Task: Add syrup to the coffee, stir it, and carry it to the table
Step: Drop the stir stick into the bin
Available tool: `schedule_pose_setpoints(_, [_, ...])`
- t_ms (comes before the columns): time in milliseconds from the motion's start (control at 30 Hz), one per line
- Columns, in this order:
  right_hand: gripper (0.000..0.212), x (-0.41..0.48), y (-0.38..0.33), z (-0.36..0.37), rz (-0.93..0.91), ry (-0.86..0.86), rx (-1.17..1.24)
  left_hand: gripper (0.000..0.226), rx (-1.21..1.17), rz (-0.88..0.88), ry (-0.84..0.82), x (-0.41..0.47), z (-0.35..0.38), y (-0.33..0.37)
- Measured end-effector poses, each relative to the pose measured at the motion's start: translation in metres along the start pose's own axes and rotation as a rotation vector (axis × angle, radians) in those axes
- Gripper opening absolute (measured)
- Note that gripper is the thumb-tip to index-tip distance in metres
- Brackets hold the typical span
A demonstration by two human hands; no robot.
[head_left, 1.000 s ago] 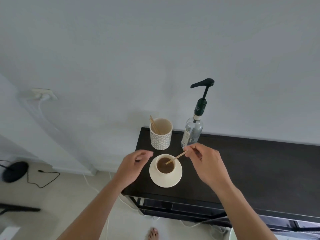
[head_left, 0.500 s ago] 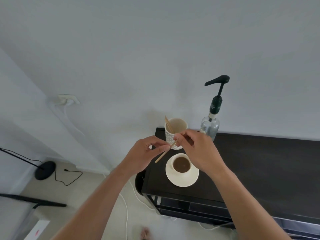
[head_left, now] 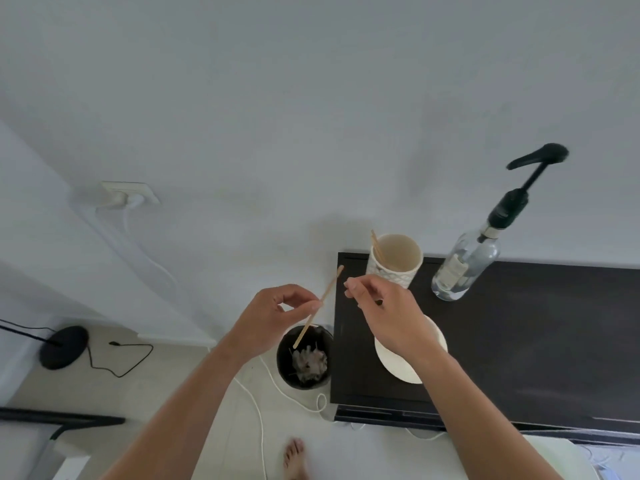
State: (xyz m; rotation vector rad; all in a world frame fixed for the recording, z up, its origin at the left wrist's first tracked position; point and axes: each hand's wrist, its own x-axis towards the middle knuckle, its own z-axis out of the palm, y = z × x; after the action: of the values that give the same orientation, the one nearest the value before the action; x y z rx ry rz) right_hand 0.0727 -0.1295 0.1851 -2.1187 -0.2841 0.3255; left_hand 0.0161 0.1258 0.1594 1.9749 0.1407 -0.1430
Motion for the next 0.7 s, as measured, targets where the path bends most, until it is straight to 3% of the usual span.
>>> schedule_pose_setpoints(100, [0.035, 0.007, 0.016, 0.039, 0.022, 0.009, -0.075, 0.015, -0.012, -0.062, 0.015, 0.005, -0.021, -0.036])
schedule_pose_setpoints(367, [0.065, 0.022, 0.075, 0.120, 0.113, -0.125, -0.496, 0.010, -0.010, -0.297, 0.050, 0.020, -0.035, -0.121])
schedule_pose_setpoints(467, [0.071, 0.021, 0.095, 0.143, 0.108, -0.078, -0.668, 0.010, 0.013, -0.374, 0.052, 0.027, -0.033, -0.143])
schedule_pose_setpoints(700, [0.072, 0.016, 0.113, 0.165, 0.033, 0.101, -0.784, 0.016, 0.038, -0.511, 0.048, 0.053, -0.023, -0.169])
